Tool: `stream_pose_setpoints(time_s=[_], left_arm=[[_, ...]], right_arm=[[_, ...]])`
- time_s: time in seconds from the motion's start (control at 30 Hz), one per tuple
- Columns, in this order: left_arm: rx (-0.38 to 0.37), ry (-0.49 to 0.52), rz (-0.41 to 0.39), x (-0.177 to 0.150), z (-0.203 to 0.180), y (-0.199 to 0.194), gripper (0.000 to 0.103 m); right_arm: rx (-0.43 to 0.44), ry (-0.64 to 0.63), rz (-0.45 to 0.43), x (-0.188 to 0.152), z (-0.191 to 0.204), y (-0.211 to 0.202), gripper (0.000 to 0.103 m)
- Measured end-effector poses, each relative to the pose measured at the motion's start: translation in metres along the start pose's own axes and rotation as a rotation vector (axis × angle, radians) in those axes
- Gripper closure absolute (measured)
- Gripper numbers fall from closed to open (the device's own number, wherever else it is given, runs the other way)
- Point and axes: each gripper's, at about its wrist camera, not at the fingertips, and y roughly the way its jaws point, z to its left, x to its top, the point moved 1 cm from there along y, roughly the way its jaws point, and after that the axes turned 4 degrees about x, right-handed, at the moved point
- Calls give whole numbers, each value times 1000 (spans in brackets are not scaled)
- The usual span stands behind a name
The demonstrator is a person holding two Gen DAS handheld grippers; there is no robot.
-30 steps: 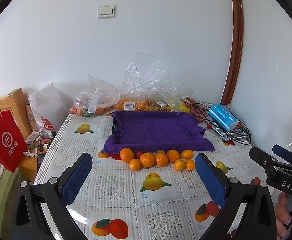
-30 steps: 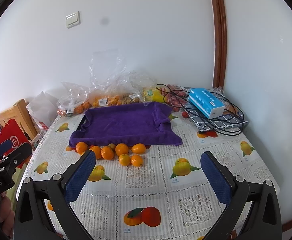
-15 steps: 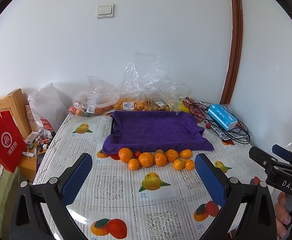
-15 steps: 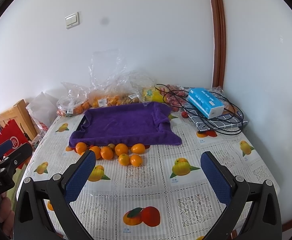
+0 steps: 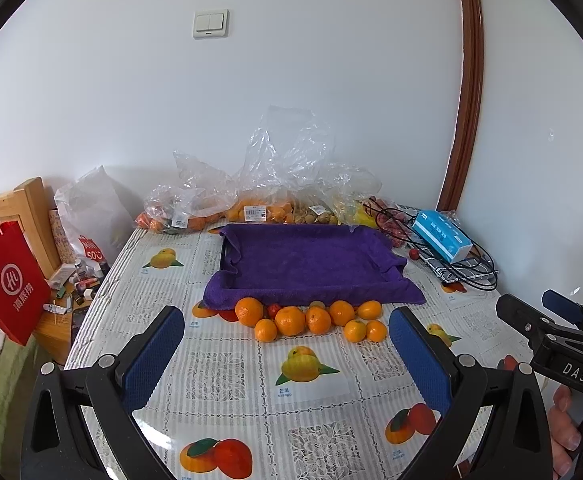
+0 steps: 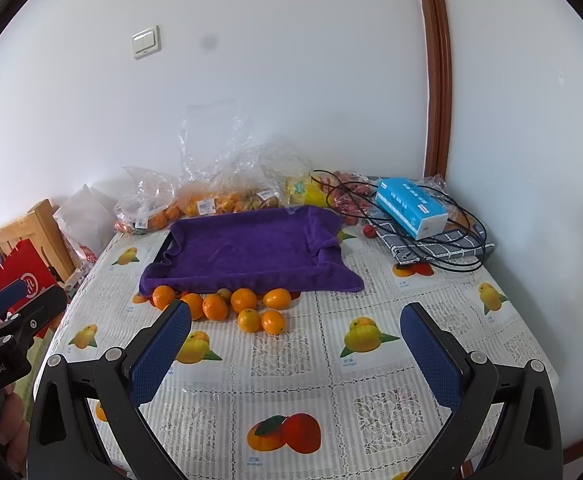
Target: Organize fruits
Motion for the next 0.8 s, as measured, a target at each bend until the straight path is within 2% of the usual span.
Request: stream_pose_setpoints(time_s=[0.5,0.8], left_arm=[[-17,5,-20,-2,1,3,0],[18,4,7,-6,0,30,0]], right_arm=[[5,-15,-5,1,6,3,0],[-19,-61,0,3,11,24,0]])
